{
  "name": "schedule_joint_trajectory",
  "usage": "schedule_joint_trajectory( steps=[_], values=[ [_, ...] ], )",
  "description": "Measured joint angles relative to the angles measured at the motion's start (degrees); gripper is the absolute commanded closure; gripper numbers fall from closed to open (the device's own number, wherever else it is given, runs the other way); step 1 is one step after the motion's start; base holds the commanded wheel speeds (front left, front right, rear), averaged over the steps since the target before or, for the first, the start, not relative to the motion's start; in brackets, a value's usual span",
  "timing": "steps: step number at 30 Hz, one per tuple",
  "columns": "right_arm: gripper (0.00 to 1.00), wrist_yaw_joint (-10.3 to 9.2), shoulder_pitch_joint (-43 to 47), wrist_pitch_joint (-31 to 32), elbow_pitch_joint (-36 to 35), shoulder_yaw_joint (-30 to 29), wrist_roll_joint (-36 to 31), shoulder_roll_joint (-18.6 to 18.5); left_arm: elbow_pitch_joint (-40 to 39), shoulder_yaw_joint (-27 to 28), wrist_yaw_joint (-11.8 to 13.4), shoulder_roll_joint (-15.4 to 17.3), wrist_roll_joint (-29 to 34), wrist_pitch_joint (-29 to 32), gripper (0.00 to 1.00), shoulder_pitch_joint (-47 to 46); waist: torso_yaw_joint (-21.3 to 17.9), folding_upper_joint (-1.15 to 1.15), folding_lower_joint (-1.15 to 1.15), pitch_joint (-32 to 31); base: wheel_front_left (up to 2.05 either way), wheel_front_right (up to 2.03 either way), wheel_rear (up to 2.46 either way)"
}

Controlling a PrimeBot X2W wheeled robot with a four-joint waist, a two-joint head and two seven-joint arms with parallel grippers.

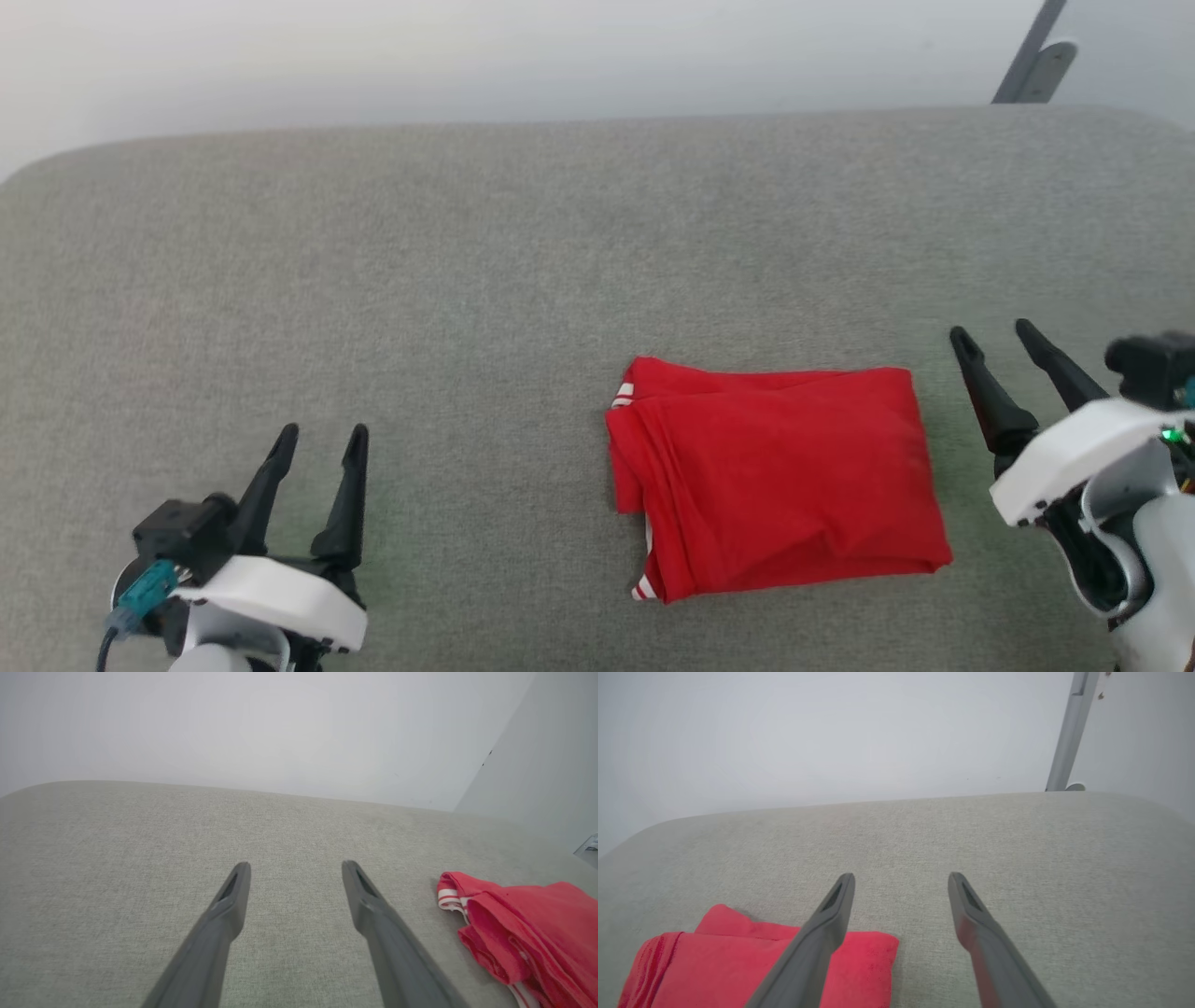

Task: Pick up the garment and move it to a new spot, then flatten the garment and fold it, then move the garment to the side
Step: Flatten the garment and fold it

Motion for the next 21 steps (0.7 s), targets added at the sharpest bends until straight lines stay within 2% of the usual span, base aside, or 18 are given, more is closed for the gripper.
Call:
schedule_joint_trajectory(
  steps=[5, 8, 14, 21],
  values=[
    [0.0, 0.0, 0.7, -11.1, 4.4, 0.5, -2.1, 0.8, 0.4, 2.6, 0.0, -0.3, 0.5, 0.0, 0.0, 1.4, -1.0, 0.0, 0.0, -1.7, 0.0, 0.0, 0.0],
    [0.0, 0.0, 1.3, -14.4, 5.1, 0.7, -3.7, 0.9, -0.3, 4.7, 0.0, -0.4, 1.2, 0.0, 0.0, 2.8, -1.4, 0.0, 0.0, -2.6, 0.0, 0.0, 0.0],
    [0.0, 0.0, 5.1, -16.0, 2.1, -0.4, -7.4, 1.7, -3.0, 6.9, 0.0, -0.5, 2.7, 0.0, 0.0, 7.2, -1.5, 0.0, 0.0, -4.2, 0.0, 0.0, 0.0],
    [0.0, 0.0, 13.1, -15.2, -6.0, -5.1, -10.2, 2.9, -9.0, 10.2, 0.0, -1.2, 4.2, 0.0, 0.0, 13.9, -0.9, 0.0, 0.0, -4.8, 0.0, 0.0, 0.0]
  ],
)
